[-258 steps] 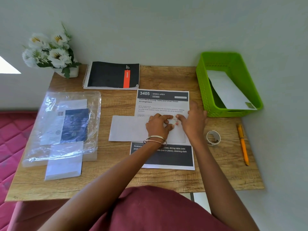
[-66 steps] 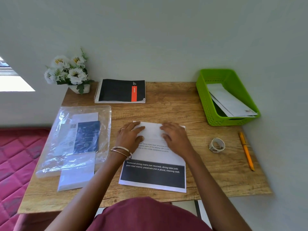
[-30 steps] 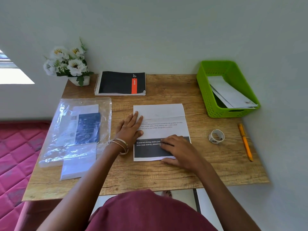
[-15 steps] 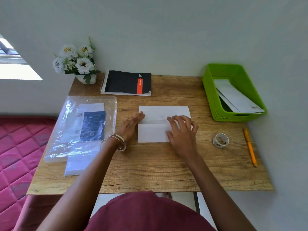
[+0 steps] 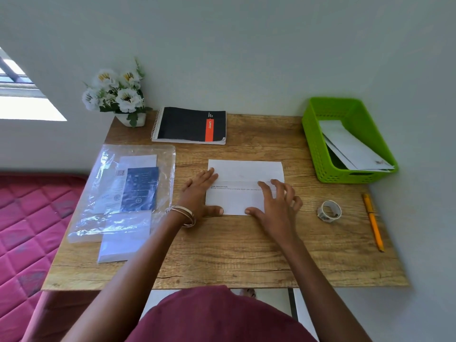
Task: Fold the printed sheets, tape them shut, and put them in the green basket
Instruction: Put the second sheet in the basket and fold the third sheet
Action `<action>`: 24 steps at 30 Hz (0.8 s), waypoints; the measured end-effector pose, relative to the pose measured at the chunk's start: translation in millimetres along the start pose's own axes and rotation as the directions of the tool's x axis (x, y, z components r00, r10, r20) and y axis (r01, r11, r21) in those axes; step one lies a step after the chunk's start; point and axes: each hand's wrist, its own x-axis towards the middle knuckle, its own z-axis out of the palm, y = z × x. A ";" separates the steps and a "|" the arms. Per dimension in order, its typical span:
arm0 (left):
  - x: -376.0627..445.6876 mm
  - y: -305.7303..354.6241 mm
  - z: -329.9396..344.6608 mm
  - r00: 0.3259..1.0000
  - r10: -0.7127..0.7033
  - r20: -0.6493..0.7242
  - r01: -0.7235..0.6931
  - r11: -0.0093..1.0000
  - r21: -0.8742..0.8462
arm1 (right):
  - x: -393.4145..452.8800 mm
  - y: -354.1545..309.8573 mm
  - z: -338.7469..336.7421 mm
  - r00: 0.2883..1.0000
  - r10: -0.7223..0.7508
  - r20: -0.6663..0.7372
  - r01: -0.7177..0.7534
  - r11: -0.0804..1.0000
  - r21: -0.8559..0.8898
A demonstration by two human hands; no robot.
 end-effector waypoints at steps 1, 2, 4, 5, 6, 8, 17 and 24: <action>-0.1 -0.6 0.6 1.000 0.000 0.000 0.000 1.000 0.000 | -1.2 9.0 -2.7 1.000 0.017 0.000 -0.017 1.000 -0.003; 0.6 -0.8 1.4 1.000 0.001 -0.001 -0.001 1.000 0.000 | -2.4 17.2 -5.0 1.000 0.028 0.003 -0.028 1.000 -0.008; 0.5 0.2 0.4 1.000 0.008 -0.003 -0.008 1.000 -0.001 | -4.4 30.6 -8.6 1.000 0.020 -0.016 -0.020 1.000 -0.017; 0.7 0.5 -0.3 1.000 0.010 -0.002 -0.010 1.000 -0.008 | -5.1 35.7 -10.1 0.999 0.014 -0.030 -0.014 1.000 -0.016; 0.6 0.1 -0.7 1.000 0.013 -0.001 -0.013 1.000 -0.013 | -5.5 39.4 -11.5 0.999 0.012 -0.043 -0.013 1.000 -0.014; 0.5 -0.3 -0.5 1.000 0.015 -0.003 -0.015 1.000 -0.015 | -4.9 46.0 -12.6 0.998 0.004 -0.065 -0.005 1.000 -0.016; 0.4 -0.6 -2.3 1.000 0.025 0.017 -0.025 1.000 -0.001 | -9.8 20.9 -0.1 0.814 -0.562 -0.144 0.565 0.825 -0.029; 2.3 -2.5 -2.3 1.000 0.020 0.017 -0.019 0.998 -0.067 | -8.7 10.8 5.9 0.726 -0.682 -0.092 0.659 0.728 -0.189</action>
